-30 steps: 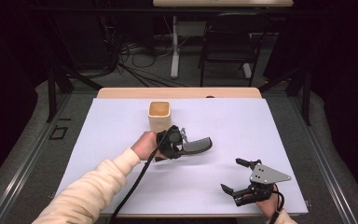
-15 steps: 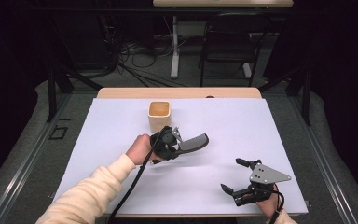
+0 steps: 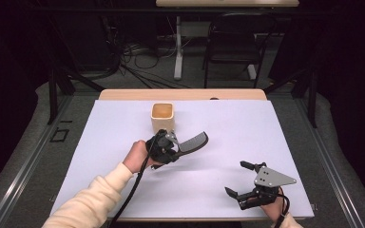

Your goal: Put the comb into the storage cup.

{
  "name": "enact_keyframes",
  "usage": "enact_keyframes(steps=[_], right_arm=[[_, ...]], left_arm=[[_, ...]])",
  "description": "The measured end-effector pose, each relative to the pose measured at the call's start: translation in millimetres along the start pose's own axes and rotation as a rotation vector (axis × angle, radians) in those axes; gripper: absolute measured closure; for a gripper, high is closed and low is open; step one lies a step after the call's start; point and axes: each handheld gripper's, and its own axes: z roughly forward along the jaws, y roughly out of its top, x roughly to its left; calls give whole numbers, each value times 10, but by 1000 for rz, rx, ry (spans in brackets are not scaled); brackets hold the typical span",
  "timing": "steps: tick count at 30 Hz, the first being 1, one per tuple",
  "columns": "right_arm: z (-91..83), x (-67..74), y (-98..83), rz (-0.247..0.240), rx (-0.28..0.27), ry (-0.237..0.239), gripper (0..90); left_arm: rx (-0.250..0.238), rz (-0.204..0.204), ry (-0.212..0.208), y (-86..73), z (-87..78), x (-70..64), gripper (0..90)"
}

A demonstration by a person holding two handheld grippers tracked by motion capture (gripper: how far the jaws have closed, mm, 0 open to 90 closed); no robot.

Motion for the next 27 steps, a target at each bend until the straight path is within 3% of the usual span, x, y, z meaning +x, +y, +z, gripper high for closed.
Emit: enact_keyframes(steps=[9, 27], right_arm=[[-1, 1, 1, 0, 0, 1, 1], [-9, 8, 3, -1, 0, 4, 2]], left_arm=[[-71, -47, -4, -120, -15, -18, 724], [-167, -77, 15, -250, -124, -21, 724]])
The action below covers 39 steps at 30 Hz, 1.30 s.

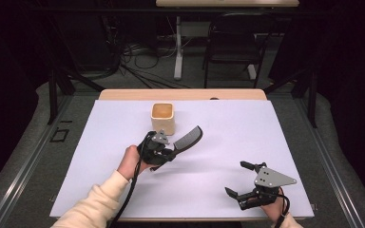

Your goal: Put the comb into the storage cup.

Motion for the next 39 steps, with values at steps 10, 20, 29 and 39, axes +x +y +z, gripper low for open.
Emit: enact_keyframes(steps=[10, 20, 29, 39], right_arm=[[-1, 2, 1, 1, 0, 0, 2], [-3, -2, 4, 4, -3, -3, 2], [6, -8, 0, 5, 2, -4, 2], [1, -11, 3, 4, 0, -10, 2]], left_arm=[[-44, -18, 9, -42, -56, 11, 724], [-74, -28, 5, -60, -91, 24, 725], [-112, -44, 10, -89, -152, 62, 725], [-164, -47, 24, -95, -258, 88, 725]])
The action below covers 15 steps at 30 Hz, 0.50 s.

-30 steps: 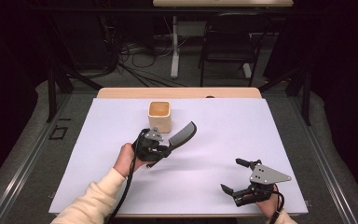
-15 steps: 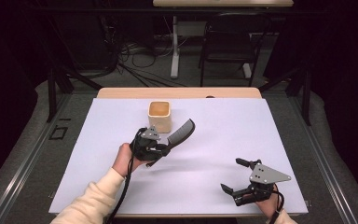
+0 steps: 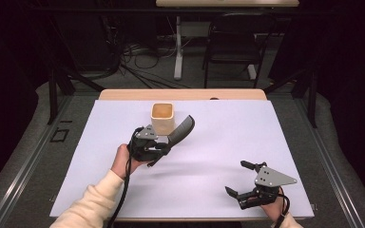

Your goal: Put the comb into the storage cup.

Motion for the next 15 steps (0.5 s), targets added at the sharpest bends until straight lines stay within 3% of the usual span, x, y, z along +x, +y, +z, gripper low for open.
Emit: enact_keyframes(steps=[15], right_arm=[[9, 5, -3, 1, 6, 1, 3]], left_arm=[[-45, 0, 25, 31, -87, 18, 725]])
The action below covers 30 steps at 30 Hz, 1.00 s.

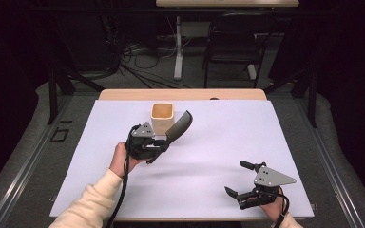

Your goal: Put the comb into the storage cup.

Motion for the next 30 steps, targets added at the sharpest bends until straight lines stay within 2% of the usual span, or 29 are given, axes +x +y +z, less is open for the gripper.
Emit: enact_keyframes(steps=[11, 30], right_arm=[[9, 0, -2, -4, 5, 2, 3], [25, 0, -11, -1, 14, 0, 4]], left_arm=[[-33, -8, 29, 34, -59, 20, 724], [-128, -47, 126, 80, -158, 128, 725]])
